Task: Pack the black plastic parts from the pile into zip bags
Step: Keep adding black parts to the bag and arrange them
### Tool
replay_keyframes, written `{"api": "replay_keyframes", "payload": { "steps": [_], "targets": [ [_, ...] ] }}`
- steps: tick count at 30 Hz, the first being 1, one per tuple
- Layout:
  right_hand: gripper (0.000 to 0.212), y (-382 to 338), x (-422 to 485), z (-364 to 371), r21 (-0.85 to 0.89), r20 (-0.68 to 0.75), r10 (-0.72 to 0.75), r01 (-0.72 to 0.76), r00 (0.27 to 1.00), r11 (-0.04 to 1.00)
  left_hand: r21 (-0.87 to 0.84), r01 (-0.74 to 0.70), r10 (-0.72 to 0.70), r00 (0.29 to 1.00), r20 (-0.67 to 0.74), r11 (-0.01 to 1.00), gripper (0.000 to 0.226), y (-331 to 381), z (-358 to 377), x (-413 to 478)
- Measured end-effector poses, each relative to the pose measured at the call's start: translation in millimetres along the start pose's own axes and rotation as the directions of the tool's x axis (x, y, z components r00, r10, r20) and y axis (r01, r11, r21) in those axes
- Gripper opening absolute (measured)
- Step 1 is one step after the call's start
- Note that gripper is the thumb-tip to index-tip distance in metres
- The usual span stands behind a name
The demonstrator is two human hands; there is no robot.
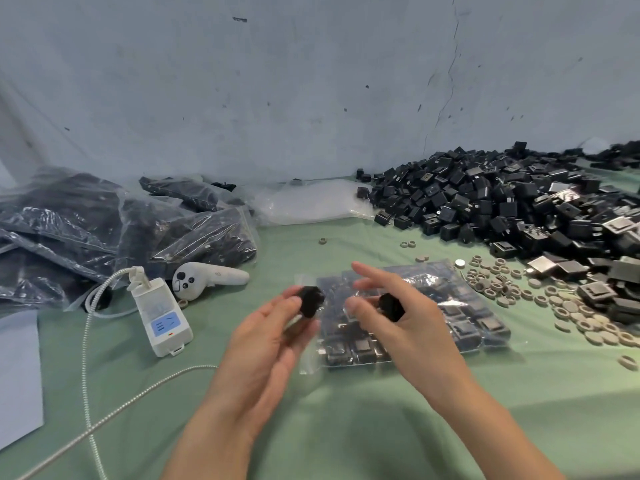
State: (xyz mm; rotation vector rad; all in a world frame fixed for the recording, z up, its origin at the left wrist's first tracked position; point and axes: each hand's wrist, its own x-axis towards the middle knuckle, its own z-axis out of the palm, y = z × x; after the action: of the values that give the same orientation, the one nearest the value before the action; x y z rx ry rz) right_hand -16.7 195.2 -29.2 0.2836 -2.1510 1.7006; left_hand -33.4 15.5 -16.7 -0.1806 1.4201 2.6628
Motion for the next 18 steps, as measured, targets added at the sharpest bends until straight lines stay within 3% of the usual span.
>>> {"api": "replay_keyframes", "payload": {
  "steps": [2, 4, 9, 15, 18],
  "targets": [
    [0.019, 1, 2, -11, 0.015, -0.145, 0.036, -0.035, 0.989, 0.999, 0.198, -0.097, 0.134, 0.975, -0.179, 0.975, 0.018, 2, -10, 6],
    [0.01, 3, 5, -22, 0.055, -0.254, 0.082, -0.07, 0.964, 0.996, 0.319, -0.093, 0.182, 0.948, -0.261, 0.943, 0.018, 0, -18, 9],
    [0.014, 14, 11, -43, 0.139, -0.408, 0.203, -0.16, 0.89, 0.977, 0.367, 0.028, 0.076, 0.961, -0.265, 0.93, 0.02, -13, -23, 13],
    [0.014, 23, 14, -53, 0.208, -0.433, 0.28, -0.207, 0.857, 0.956, 0.467, 0.061, 0.078, 0.959, -0.271, 0.882, 0.015, -18, -21, 14],
    [0.014, 23, 16, -56, 0.227, -0.447, 0.291, -0.207, 0.846, 0.952, 0.487, 0.047, 0.086, 0.965, -0.248, 0.872, 0.028, -19, -20, 14]
  ]
}}
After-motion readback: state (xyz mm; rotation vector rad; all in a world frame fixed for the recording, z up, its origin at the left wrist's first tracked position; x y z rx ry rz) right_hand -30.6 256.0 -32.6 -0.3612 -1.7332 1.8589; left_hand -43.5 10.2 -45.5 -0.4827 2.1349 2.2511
